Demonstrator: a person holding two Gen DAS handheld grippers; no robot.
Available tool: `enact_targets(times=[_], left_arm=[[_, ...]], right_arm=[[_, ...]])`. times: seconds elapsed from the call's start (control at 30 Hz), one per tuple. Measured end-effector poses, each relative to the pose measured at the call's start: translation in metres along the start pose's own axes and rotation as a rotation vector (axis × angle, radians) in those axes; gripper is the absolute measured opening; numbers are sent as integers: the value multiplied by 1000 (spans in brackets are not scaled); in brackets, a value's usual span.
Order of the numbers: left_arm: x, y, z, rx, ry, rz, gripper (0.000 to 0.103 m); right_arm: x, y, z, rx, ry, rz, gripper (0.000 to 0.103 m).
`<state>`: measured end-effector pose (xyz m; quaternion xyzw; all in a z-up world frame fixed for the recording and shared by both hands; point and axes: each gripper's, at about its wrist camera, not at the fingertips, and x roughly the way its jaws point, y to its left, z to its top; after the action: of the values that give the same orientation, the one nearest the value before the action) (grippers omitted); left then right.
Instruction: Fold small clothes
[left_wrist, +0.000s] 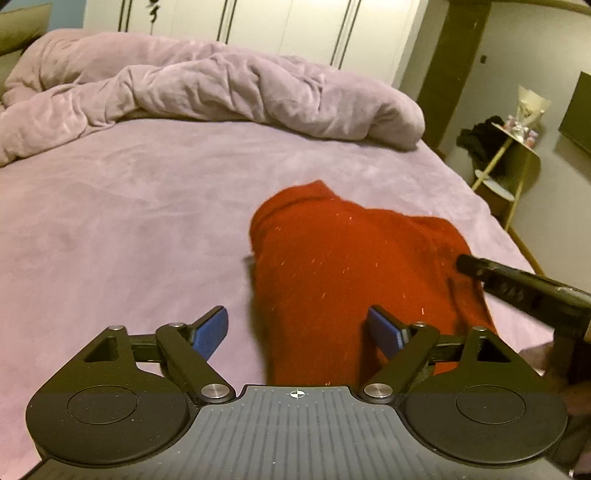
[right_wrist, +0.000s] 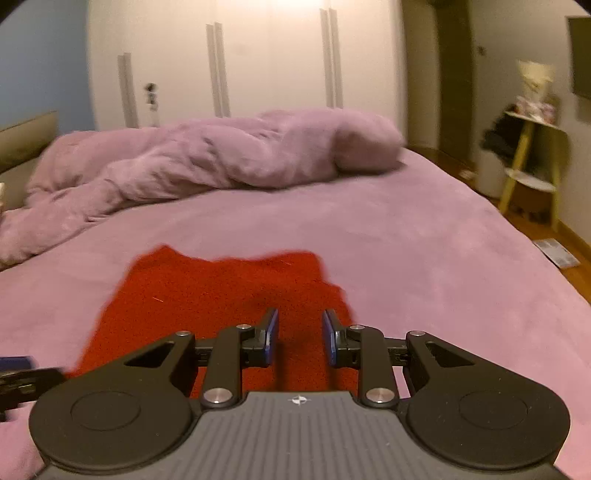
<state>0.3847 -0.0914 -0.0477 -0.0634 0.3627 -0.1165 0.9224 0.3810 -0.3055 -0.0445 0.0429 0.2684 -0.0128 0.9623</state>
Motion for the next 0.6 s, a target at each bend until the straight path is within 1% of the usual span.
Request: enact_targets(times=[0.07,0.13,0.2,0.33,0.37,0.4,0.5,0.53,0.6], left_arm=[[16,-7,4,22,17,24,90],[28,-10,5,27,36,13,91],[37,-10,4,11,37,-9,92],[61,-23,-8,51,43,-16,95],[66,-26,-11,57,48,-16,97],[69,-27,-13,52,51,-12,98],[70,-19,-12,-17,82,-30,100],[64,-15,-11,-38,90,-41,99],[43,-4,-13,-67,76,-61,98]], right_arm=[[20,3,-2,-26,49,-13,23],[37,-1,-6,-49,78,-49,17],[45,-7,-10,-63,75,-62,17],[60,-23,-18,-66,60,-72,16],[62,-25,-18,-67,59,-79,16],[63,-26,-18,-67,61,-82,16],[57,-25,-17,-83,61,-76,16],[50,-24,-15,-86,61,-71,17],[23,-21,-14,-66,53,-38,20]])
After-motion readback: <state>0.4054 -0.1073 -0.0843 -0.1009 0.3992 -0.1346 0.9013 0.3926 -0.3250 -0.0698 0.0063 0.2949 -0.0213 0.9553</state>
